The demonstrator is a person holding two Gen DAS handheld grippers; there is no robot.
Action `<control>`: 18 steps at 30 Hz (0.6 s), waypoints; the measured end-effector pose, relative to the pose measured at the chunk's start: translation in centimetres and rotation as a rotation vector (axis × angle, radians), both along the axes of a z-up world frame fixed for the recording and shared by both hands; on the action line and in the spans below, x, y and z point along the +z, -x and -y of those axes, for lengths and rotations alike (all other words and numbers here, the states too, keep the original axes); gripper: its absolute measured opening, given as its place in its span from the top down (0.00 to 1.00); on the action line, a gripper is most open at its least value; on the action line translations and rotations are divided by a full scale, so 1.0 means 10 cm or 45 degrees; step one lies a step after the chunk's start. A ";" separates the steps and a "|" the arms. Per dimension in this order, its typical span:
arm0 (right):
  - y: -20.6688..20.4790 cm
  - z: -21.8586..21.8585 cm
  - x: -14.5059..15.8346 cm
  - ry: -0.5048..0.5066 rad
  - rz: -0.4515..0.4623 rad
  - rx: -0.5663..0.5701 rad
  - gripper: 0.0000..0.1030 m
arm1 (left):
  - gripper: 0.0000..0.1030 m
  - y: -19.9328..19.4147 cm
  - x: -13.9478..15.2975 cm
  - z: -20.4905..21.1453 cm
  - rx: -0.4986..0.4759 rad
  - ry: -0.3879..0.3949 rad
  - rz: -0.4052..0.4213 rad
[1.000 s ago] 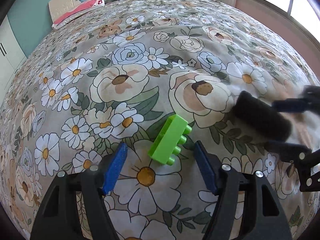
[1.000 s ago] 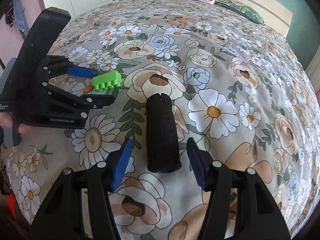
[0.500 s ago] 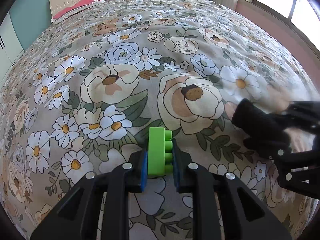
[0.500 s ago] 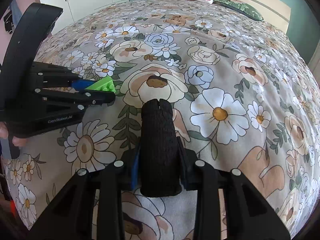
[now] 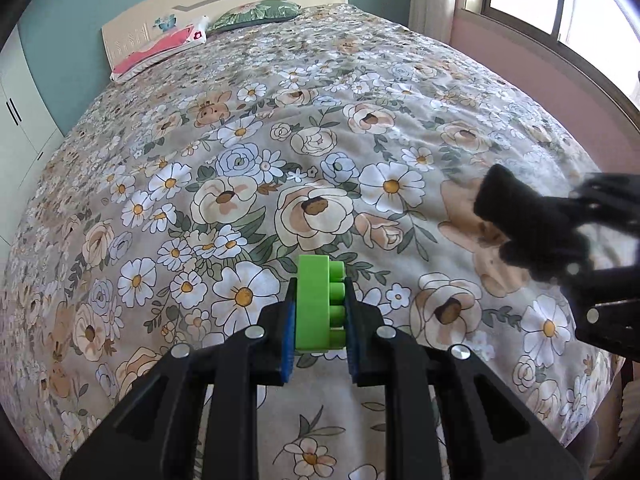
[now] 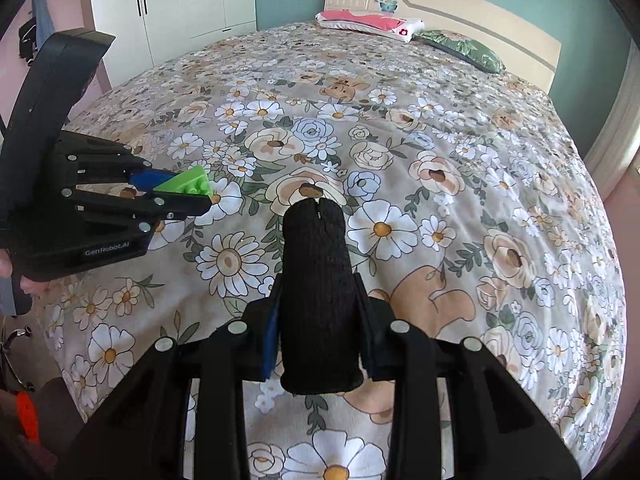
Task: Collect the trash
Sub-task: 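Carry the green brick and black tube with both tools over the wastebasket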
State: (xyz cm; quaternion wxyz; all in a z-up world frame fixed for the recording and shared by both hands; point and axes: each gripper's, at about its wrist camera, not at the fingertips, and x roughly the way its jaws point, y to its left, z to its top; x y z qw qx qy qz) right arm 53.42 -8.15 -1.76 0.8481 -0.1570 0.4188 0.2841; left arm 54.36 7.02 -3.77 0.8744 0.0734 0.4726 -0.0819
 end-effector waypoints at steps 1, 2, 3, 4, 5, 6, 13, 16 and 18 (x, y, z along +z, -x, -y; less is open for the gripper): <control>0.08 0.04 0.10 -0.004 0.014 -0.003 0.68 | 0.78 0.08 0.11 0.05 -0.006 -0.003 0.015; 0.16 0.09 0.20 -0.006 0.031 -0.005 0.68 | 0.78 0.16 0.22 0.09 -0.011 -0.007 0.033; 0.25 0.13 0.29 -0.010 0.045 -0.005 0.68 | 0.78 0.25 0.32 0.14 -0.019 -0.014 0.051; 0.34 0.18 0.38 -0.014 0.063 -0.008 0.68 | 0.78 0.34 0.42 0.19 -0.025 -0.023 0.068; 0.44 0.22 0.48 -0.018 0.082 -0.010 0.68 | 0.78 0.43 0.52 0.23 -0.029 -0.032 0.081; 0.55 0.26 0.58 -0.021 0.099 -0.010 0.68 | 0.78 0.52 0.61 0.28 -0.036 -0.037 0.091; 1.31 0.50 1.27 -0.044 0.223 -0.004 0.68 | 0.78 1.29 1.22 0.62 -0.085 -0.075 0.202; 1.64 0.60 1.50 -0.064 0.269 -0.005 0.68 | 0.78 1.58 1.37 0.71 -0.082 -0.086 0.230; 1.86 0.66 1.63 -0.074 0.294 -0.006 0.68 | 0.78 1.78 1.45 0.75 -0.089 -0.090 0.254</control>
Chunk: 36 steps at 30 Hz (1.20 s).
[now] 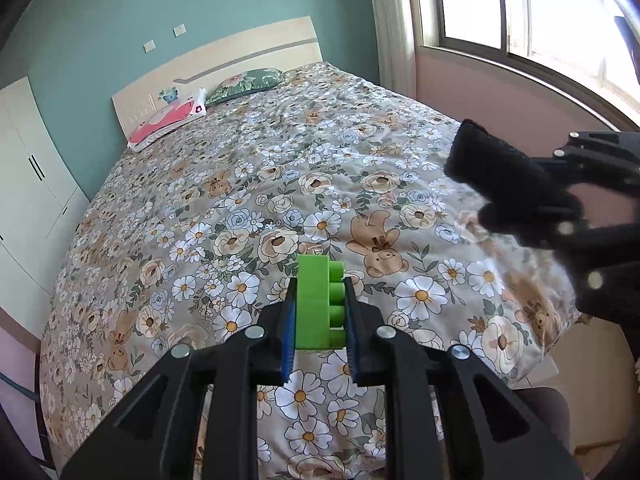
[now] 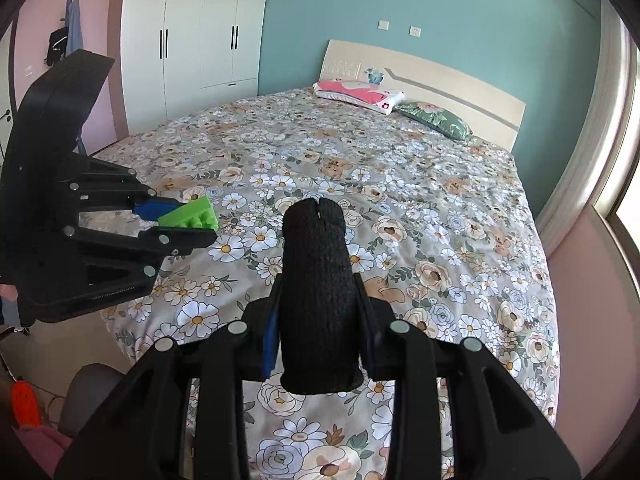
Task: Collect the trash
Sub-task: 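Carry the green brick and black tube with both tools over the wastebasket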
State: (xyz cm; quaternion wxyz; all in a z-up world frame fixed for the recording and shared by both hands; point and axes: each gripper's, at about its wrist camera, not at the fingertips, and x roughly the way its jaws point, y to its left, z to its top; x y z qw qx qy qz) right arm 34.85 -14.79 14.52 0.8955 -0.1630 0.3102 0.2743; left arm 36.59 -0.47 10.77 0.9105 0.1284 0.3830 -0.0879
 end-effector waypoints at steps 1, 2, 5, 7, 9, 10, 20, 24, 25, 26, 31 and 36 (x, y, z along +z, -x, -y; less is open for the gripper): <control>0.10 0.02 0.05 0.003 0.010 0.001 0.68 | 0.78 0.10 0.04 0.02 0.003 -0.007 0.014; 0.20 0.04 0.09 0.008 0.022 0.001 0.68 | 0.78 0.20 0.07 0.03 -0.001 -0.006 0.019; 0.48 0.10 0.18 0.024 0.053 0.004 0.68 | 0.78 0.46 0.17 0.07 0.010 -0.009 0.042; 0.65 0.13 0.22 0.025 0.066 0.009 0.68 | 0.78 0.60 0.20 0.07 0.019 0.013 0.038; 0.82 0.16 0.24 0.026 0.082 0.012 0.68 | 0.78 0.74 0.21 0.09 0.021 0.021 0.036; 0.89 0.18 0.23 0.028 0.083 0.014 0.68 | 0.78 0.80 0.21 0.09 0.023 0.015 0.040; 1.40 0.24 0.00 0.077 0.067 0.019 0.68 | 0.78 1.33 -0.05 0.14 -0.002 -0.013 0.002; 1.54 0.24 -0.10 0.091 0.056 0.024 0.68 | 0.78 1.49 -0.15 0.12 -0.003 -0.018 -0.015; 1.57 0.24 -0.13 0.093 0.053 0.025 0.68 | 0.78 1.51 -0.18 0.10 -0.001 -0.015 -0.022; 1.61 0.24 -0.16 0.093 0.053 0.026 0.68 | 0.78 1.55 -0.21 0.10 -0.002 -0.012 -0.030; 1.75 0.20 -0.33 0.093 0.038 0.054 0.68 | 0.78 1.71 -0.37 0.11 -0.010 -0.018 -0.048; 1.86 0.14 -0.56 0.103 0.010 0.067 0.68 | 0.78 1.82 -0.56 0.10 -0.029 -0.006 -0.080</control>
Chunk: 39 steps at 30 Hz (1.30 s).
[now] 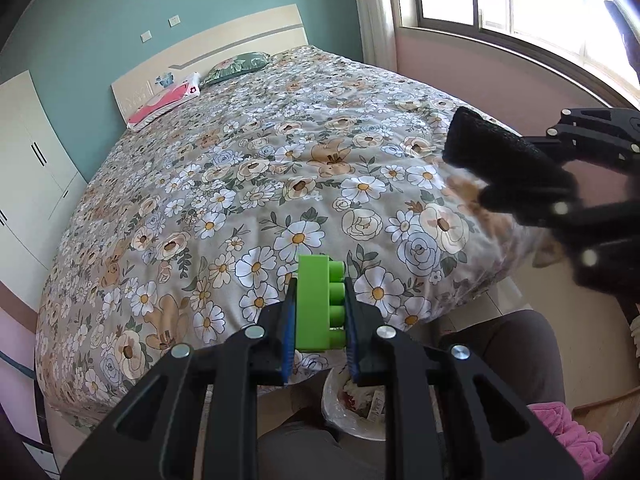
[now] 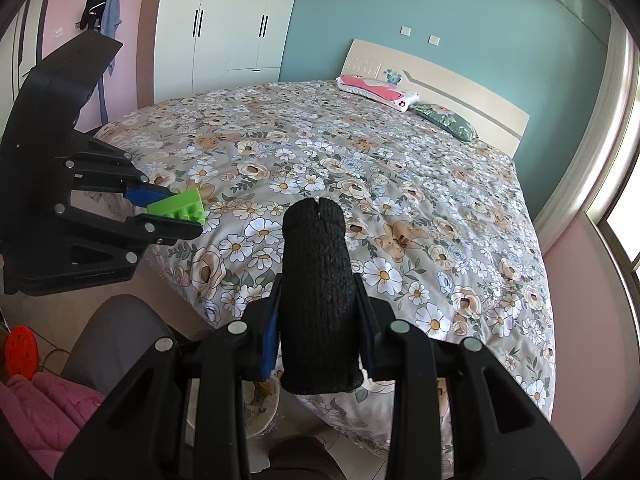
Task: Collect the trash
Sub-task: 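Carry the green brick and black tube with both tools over the wastebasket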
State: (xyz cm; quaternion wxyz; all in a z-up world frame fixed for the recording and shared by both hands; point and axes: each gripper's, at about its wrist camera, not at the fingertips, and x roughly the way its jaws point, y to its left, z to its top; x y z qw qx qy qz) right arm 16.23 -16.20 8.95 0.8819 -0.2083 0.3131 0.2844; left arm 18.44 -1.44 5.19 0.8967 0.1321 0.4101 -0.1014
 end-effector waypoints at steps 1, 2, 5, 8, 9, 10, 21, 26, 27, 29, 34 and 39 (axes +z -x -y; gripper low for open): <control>0.02 -0.02 -0.05 0.002 -0.004 0.000 0.68 | 0.78 0.01 -0.05 -0.01 -0.003 0.015 -0.019; 0.04 -0.03 -0.10 0.004 -0.010 0.003 0.68 | 0.78 0.02 -0.11 -0.02 -0.011 0.024 -0.038; 0.07 -0.09 -0.26 0.017 -0.029 0.020 0.68 | 0.78 0.04 -0.29 -0.04 -0.009 0.015 -0.064; 0.09 -0.14 -0.45 0.023 -0.065 0.030 0.68 | 0.78 0.06 -0.49 -0.07 -0.007 0.035 -0.109; 0.09 -0.16 -0.52 0.026 -0.079 0.034 0.68 | 0.78 0.06 -0.56 -0.08 -0.008 0.038 -0.126; 0.09 -0.17 -0.59 0.032 -0.088 0.034 0.68 | 0.78 0.06 -0.63 -0.09 -0.003 0.040 -0.141; 0.04 -0.22 -1.35 0.092 -0.266 0.039 0.68 | 0.78 0.10 -1.35 -0.12 0.007 0.064 -0.313; 0.07 -0.23 -1.60 0.098 -0.329 0.041 0.68 | 0.78 0.11 -1.56 -0.12 0.009 0.077 -0.369; 0.08 -0.23 -1.65 0.098 -0.342 0.041 0.68 | 0.78 0.11 -1.60 -0.12 0.007 0.080 -0.379; 0.08 -0.24 -1.73 0.099 -0.366 0.043 0.68 | 0.78 0.11 -1.69 -0.12 0.006 0.085 -0.399; 0.09 -0.26 -2.00 0.114 -0.430 0.043 0.68 | 0.78 0.10 -1.92 -0.10 0.001 0.094 -0.459; 0.07 -0.28 -2.26 0.119 -0.500 0.042 0.68 | 0.78 0.09 -2.18 -0.07 -0.005 0.100 -0.523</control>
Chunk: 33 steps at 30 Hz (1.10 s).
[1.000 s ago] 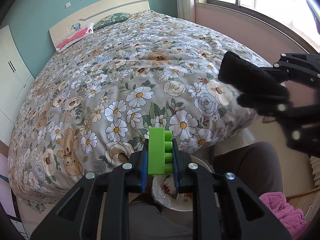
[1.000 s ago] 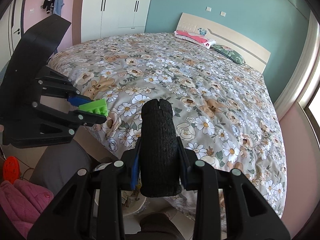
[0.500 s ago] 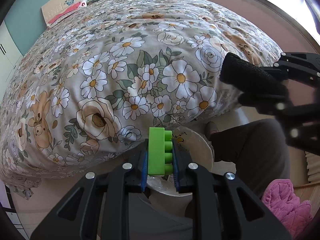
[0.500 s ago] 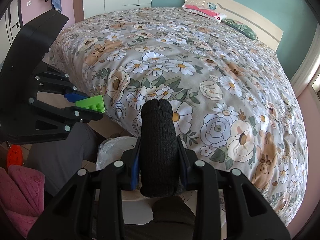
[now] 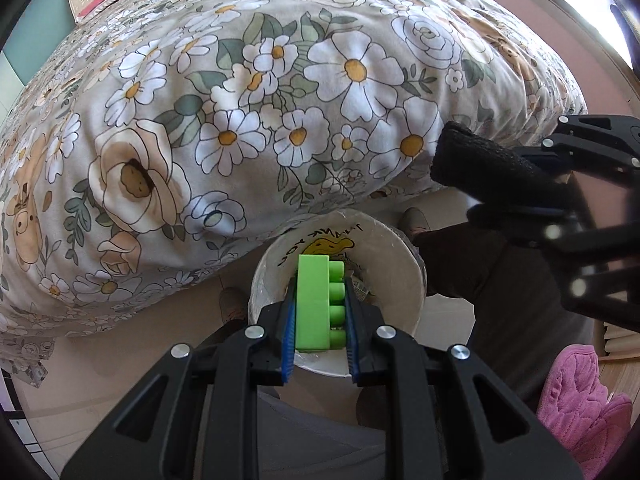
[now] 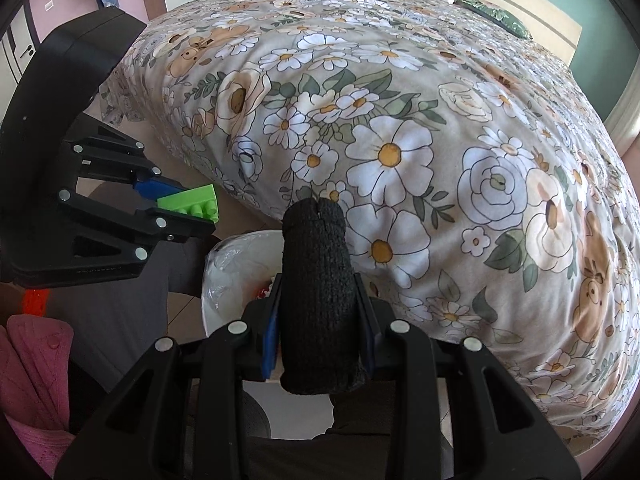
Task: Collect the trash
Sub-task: 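Carry the green brick and black tube with both tools over the wastebasket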
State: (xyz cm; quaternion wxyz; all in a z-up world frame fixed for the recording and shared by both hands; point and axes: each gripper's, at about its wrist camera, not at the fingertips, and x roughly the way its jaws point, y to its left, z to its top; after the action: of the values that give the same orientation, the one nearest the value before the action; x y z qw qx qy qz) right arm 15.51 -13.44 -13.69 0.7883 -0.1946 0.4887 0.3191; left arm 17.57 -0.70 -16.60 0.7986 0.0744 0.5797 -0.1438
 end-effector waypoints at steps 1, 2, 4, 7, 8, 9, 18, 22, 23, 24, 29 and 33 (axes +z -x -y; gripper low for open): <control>-0.01 -0.01 -0.06 0.000 -0.018 0.001 0.68 | 0.78 -0.01 -0.06 0.00 0.001 0.003 -0.015; -0.01 -0.01 -0.12 0.003 -0.032 0.000 0.68 | 0.78 -0.01 -0.11 0.00 0.002 0.005 -0.029; -0.01 -0.03 -0.24 0.009 -0.065 0.002 0.68 | 0.78 -0.03 -0.22 0.01 0.005 0.005 -0.054; -0.03 -0.05 -0.44 0.017 -0.113 0.003 0.68 | 0.78 -0.06 -0.37 0.00 0.009 0.001 -0.084; -0.04 -0.06 -0.50 0.017 -0.129 0.002 0.68 | 0.78 -0.07 -0.43 0.00 0.010 0.006 -0.099; -0.04 -0.06 -0.56 0.017 -0.147 0.001 0.68 | 0.78 -0.09 -0.48 -0.01 0.014 0.010 -0.112; -0.14 -0.13 -1.10 0.009 -0.296 -0.020 0.68 | 0.78 -0.19 -0.98 -0.04 0.042 0.032 -0.228; -0.19 -0.15 -1.34 0.021 -0.352 -0.025 0.68 | 0.78 -0.25 -1.20 -0.06 0.059 0.045 -0.277; -0.20 -0.16 -1.40 0.022 -0.367 -0.028 0.68 | 0.78 -0.26 -1.26 -0.05 0.063 0.050 -0.288; -0.21 -0.17 -1.47 0.026 -0.382 -0.031 0.68 | 0.78 -0.27 -1.32 -0.06 0.071 0.058 -0.298; -0.27 -0.22 -1.75 0.036 -0.455 -0.049 0.68 | 0.78 -0.34 -1.57 -0.06 0.099 0.090 -0.345; -0.28 -0.30 -1.95 0.062 -0.500 -0.068 0.68 | 0.78 -0.42 -1.75 -0.08 0.130 0.120 -0.373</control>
State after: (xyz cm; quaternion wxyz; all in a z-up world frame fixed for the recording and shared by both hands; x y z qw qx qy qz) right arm 18.27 -10.41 -33.20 0.6811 -0.1347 0.6456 0.3180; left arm 21.73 0.07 -34.10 0.7144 -0.0144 0.6856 -0.1392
